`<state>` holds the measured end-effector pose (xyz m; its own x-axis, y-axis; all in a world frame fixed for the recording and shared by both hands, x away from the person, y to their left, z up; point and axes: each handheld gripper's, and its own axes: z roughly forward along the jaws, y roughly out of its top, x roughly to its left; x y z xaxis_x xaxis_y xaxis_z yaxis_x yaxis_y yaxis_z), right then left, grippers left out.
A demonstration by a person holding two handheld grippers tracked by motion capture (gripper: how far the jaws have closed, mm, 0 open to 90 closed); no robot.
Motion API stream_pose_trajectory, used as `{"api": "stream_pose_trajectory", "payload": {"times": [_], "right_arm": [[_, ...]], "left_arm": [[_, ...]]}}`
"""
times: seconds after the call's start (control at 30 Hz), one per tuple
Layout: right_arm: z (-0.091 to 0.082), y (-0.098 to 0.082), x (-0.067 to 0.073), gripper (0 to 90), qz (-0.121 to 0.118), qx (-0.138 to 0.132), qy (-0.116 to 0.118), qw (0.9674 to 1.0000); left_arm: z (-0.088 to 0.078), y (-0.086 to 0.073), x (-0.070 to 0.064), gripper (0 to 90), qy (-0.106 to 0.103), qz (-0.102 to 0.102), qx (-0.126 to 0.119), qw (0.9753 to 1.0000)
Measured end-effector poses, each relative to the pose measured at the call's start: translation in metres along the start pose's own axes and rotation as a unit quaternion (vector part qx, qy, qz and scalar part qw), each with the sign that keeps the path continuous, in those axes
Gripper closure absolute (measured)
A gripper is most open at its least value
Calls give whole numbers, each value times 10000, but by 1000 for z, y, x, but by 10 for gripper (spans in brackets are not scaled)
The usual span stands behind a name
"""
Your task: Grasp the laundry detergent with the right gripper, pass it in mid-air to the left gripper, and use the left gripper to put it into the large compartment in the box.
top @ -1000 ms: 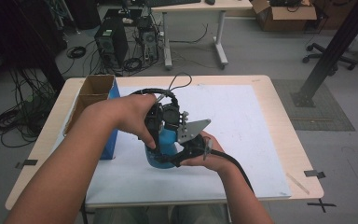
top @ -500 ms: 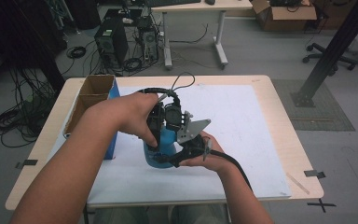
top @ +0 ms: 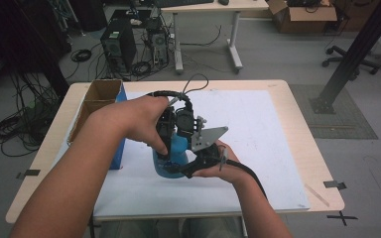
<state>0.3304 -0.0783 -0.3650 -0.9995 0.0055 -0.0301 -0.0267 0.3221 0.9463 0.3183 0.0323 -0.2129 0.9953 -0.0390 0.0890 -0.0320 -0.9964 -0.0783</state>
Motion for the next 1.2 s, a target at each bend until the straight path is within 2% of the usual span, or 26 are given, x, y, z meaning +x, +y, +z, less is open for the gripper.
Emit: {"api": "stream_pose_trajectory", "payload": {"times": [0.07,0.33,0.37,0.5,0.7,0.93,1.2], "right_arm": [[0,-1,0,343,96,-38,-21,9999],[-3,-2,-1,270,173,-64,-87,9998],[-3,-1,-1,239,189,-69,-94,9998],[-4,-1,0,209,231,-47,-102,9997],[-7,0,0,85,379,-31,-165,9991],[-12,3,0,23,323,-4,-99,9994],[-22,8,0,0,249,79,-92,9996]], "left_arm": [[0,-1,1,383,5,-32,1,10000],[0,-1,1,382,14,-10,29,10000],[0,-1,1,382,-1,-11,39,10000],[-1,0,1,382,-53,-45,80,9999],[0,1,2,382,-59,-44,122,9999],[1,3,3,382,-101,-27,220,9997],[-1,1,4,382,-71,-37,59,10000]]}}
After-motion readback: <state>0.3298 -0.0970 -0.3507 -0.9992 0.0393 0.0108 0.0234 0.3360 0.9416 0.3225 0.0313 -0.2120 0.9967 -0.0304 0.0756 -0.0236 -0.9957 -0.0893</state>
